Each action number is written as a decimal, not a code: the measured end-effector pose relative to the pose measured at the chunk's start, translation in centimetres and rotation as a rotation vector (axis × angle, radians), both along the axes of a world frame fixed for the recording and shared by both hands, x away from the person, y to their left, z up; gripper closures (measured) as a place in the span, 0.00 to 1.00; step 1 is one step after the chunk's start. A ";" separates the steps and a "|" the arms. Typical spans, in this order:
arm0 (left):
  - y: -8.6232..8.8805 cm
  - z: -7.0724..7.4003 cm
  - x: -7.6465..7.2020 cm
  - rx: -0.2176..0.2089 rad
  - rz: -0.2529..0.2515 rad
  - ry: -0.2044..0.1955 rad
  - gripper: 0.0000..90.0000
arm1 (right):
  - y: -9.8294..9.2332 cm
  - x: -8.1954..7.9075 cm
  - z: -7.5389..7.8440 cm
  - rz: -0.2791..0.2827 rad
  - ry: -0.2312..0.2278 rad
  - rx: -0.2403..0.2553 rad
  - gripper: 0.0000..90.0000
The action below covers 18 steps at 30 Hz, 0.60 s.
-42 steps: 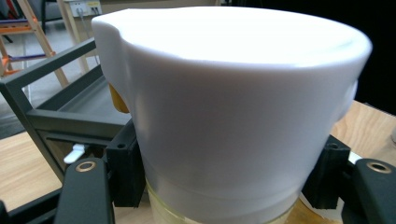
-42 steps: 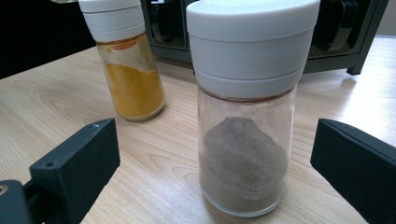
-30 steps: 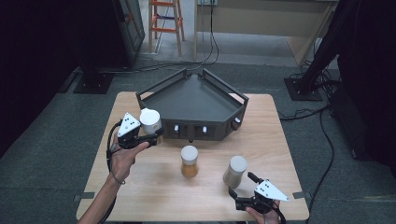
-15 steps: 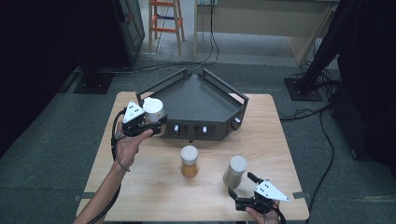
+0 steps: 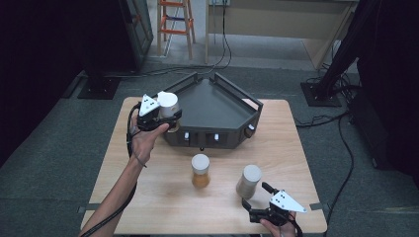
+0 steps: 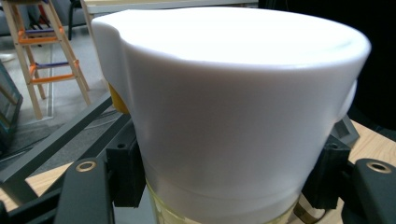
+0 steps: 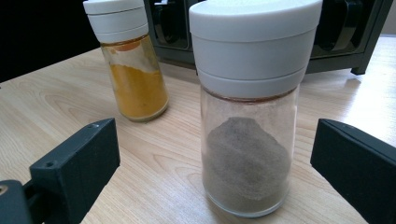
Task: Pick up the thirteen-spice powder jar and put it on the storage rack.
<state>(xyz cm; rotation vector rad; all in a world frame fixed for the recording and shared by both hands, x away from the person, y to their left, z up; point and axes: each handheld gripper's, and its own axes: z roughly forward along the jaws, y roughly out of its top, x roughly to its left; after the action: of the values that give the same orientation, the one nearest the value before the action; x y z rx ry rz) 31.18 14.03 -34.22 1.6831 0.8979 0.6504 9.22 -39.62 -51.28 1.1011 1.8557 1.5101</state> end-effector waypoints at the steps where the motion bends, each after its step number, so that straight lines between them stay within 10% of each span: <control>1: -0.2 -0.1 0.2 -0.004 0.003 0.001 0.34 | 0.0 0.0 0.0 0.000 0.001 0.001 0.01; 18: -1.8 -0.6 3.6 -0.009 0.063 0.008 0.34 | -0.1 0.0 0.0 0.007 -0.002 0.002 0.01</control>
<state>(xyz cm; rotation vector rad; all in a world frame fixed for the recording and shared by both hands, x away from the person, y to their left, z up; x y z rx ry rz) 34.80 12.26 -34.85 1.6557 0.9614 0.6812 9.19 -39.75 -51.29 1.0949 1.8589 1.5160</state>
